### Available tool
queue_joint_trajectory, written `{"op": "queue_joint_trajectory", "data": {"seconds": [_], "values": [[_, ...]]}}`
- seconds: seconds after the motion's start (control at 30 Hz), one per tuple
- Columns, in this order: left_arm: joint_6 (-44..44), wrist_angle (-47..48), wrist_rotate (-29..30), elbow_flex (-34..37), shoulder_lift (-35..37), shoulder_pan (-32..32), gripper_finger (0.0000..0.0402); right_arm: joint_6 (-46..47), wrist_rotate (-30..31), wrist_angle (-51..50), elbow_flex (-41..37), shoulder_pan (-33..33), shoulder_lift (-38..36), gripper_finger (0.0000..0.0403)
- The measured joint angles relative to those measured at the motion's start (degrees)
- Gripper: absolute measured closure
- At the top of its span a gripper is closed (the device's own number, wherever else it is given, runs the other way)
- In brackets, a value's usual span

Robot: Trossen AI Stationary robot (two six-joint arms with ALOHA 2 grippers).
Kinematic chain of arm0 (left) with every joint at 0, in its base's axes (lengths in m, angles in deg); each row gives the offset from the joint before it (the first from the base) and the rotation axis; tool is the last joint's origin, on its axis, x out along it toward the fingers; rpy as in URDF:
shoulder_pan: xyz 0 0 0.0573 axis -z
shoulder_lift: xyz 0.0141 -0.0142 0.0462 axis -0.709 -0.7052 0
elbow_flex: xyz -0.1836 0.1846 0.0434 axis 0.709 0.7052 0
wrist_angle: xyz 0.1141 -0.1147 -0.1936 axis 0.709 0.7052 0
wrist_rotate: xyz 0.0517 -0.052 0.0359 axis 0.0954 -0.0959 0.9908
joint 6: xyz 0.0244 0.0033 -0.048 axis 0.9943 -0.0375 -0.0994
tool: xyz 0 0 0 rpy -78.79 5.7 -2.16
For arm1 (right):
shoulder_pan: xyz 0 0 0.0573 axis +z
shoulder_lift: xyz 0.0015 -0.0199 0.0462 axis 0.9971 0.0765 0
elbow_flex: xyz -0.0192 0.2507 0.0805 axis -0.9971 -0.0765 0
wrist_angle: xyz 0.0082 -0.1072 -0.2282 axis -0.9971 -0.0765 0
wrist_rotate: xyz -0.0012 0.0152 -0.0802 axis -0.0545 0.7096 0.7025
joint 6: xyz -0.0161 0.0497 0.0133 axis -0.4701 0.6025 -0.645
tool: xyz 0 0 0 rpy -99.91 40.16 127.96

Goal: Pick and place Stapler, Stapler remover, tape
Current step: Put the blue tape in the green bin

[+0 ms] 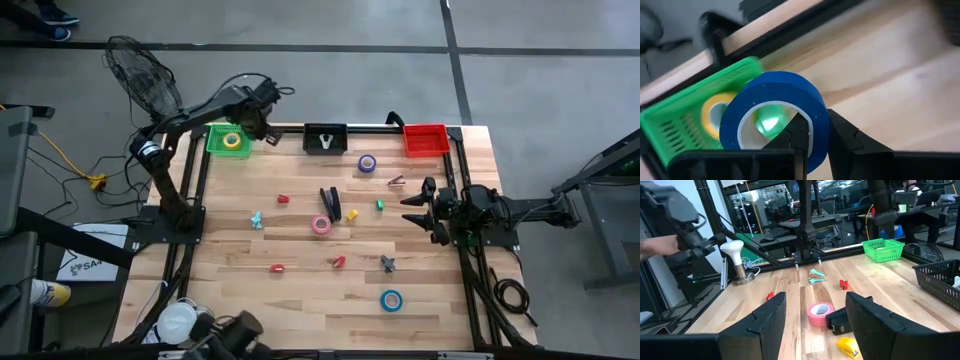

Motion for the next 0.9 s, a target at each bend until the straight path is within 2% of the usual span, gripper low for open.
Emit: {"op": "queue_joint_trajectory", "data": {"seconds": [0.27, 0.67, 0.9], "values": [[-1.95, -1.86, 0.97, 3.41, 0.00, -3.46, 0.0368, 0.00, 0.02, 0.00, 0.00, 0.02, -0.01, 0.0206], [-3.96, -2.80, 3.04, 3.52, 0.00, -3.33, 0.0368, 0.00, 0.02, 0.00, 0.00, -0.01, -0.02, 0.0205], [-9.16, -2.07, 4.72, 3.52, 0.00, -3.33, 0.0368, 0.00, 0.01, -0.01, 0.00, -0.01, 0.00, 0.0206]]}}
